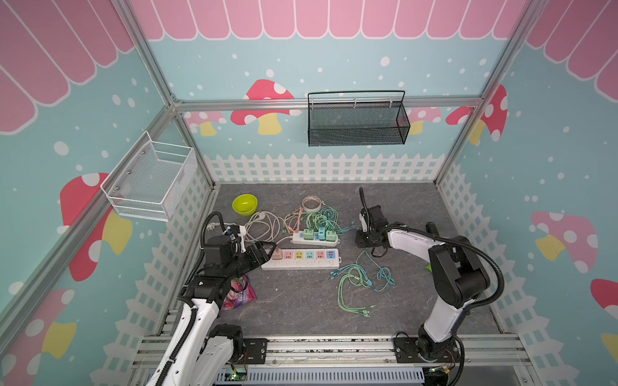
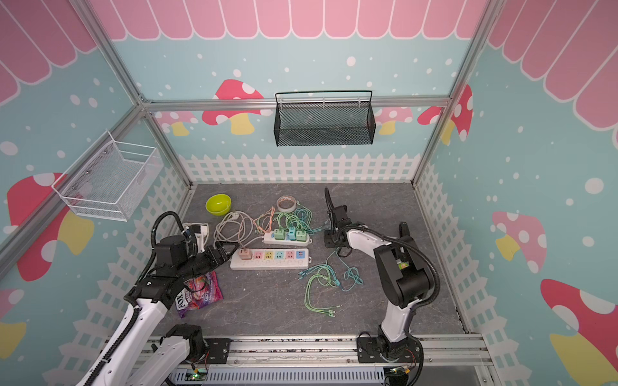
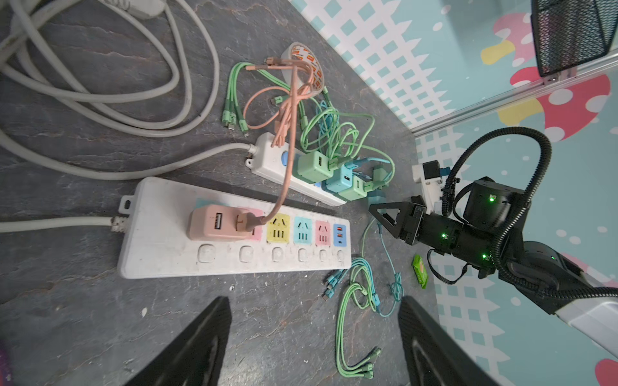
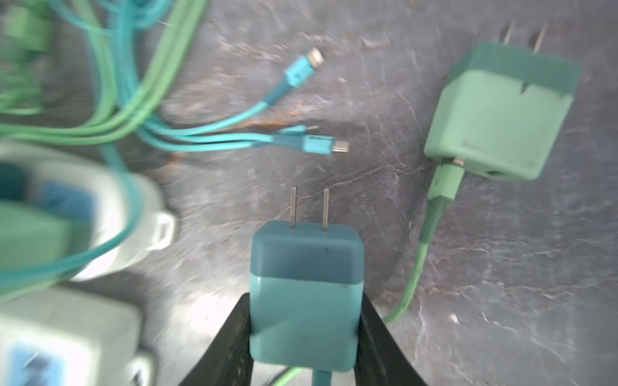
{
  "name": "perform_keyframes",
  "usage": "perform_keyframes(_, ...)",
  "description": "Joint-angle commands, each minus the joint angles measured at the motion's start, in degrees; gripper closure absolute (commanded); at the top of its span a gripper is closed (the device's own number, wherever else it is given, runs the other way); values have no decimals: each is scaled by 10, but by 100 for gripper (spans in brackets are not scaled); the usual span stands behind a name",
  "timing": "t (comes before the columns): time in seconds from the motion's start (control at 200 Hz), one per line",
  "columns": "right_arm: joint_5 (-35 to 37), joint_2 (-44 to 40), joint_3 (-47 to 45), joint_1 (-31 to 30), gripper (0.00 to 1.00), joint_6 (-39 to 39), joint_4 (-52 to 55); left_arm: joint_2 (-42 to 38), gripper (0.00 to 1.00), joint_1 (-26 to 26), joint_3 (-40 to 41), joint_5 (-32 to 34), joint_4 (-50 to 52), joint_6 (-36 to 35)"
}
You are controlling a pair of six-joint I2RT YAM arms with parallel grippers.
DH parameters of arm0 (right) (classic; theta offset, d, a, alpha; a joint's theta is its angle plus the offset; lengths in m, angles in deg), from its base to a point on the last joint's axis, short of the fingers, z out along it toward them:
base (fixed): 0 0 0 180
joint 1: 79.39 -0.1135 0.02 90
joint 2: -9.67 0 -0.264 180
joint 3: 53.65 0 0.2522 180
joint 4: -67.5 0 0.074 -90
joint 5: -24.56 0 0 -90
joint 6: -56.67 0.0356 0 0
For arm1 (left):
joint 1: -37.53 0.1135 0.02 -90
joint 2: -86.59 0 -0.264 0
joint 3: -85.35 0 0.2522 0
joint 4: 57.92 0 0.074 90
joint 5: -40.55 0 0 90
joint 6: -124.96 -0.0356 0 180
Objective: Insert plugs into power strip
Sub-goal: Pick up the plug from the center of the table.
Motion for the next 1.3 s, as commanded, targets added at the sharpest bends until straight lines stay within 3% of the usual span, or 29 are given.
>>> perform_keyframes(0.0, -57, -73, -14, -3, 70, -74, -35, 7, 21, 3, -21, -59, -45, 17)
perform_keyframes(0.25, -185, -215, -56, -11, 71, -208, -78, 41, 20, -24, -22, -132, -183, 85)
perform_keyframes(0.49, -228, -310, -65, -56, 73, -287, -99, 91, 20, -118, -80, -135, -203, 68)
perform_keyframes(0.85, -197, -293, 5, -150, 74, -349, -19, 161, 22, -204, -143, -182, -206, 38)
perform_keyframes(1.086, -202, -274, 34, -194, 75, -359, -5, 185, 28, -209, -154, -194, -187, 19)
perform_keyframes(1.296, -180, -260, 50, -220, 75, -371, 8, 188, 40, -210, -153, -201, -184, 19)
